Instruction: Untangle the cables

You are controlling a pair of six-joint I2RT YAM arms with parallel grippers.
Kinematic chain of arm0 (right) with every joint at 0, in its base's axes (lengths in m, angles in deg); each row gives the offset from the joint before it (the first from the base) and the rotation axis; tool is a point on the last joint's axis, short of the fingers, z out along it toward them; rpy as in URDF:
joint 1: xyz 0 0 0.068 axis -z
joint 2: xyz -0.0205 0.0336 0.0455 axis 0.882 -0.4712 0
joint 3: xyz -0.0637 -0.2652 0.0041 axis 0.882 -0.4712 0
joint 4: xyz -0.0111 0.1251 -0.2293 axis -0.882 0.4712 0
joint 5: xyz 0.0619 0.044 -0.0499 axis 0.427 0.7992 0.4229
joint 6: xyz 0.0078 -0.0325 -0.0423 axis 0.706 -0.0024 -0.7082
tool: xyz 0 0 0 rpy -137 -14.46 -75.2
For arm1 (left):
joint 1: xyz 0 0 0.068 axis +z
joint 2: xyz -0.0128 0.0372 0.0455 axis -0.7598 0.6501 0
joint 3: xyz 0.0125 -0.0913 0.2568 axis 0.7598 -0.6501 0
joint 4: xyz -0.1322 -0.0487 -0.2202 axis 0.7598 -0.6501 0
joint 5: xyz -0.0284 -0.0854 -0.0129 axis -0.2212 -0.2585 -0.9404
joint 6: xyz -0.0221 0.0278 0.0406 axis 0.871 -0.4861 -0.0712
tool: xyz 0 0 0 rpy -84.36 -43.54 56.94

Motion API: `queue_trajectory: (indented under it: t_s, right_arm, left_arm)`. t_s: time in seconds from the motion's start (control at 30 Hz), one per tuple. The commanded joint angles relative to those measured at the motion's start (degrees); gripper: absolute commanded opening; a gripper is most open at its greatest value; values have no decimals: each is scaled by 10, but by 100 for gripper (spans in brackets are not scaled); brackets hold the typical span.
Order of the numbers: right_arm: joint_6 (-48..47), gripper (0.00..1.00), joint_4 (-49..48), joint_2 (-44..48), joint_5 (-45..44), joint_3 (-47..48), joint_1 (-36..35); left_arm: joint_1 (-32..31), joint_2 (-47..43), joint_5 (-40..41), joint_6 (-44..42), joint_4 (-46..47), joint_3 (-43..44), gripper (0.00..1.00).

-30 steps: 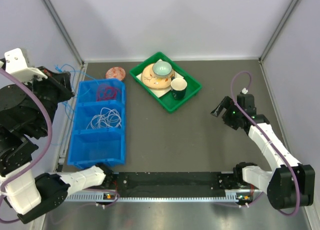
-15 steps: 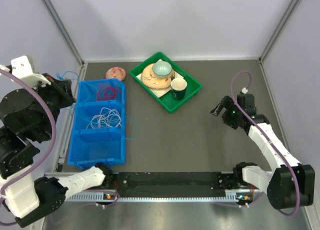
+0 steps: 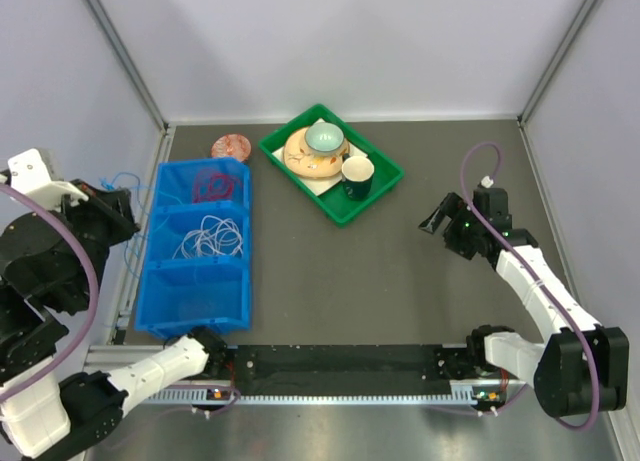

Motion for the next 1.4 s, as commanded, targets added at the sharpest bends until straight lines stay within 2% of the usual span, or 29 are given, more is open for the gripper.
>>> queue_trajectory:
  t_s: [0.0, 0.4, 0.9, 1.13, 1.37]
  right_arm:
    - [-3, 89, -27, 4, 11, -3, 6]
    - [-10, 89, -30, 7, 20, -13, 5]
    - [-17, 89, -45, -17, 27, -11, 6]
    - [-19, 89, -54, -26, 33, -11, 4]
    - [-20, 89, -58, -33, 39, -14, 5]
  left_arm:
    - [1, -16, 14, 18, 2, -35, 0]
    - [-3, -80, 38, 22, 24, -147, 0]
    - [-6, -73, 54, 41, 21, -191, 0]
    - [-7, -74, 28, 152, -82, -216, 0]
    - [-7, -67, 21, 231, -137, -260, 0]
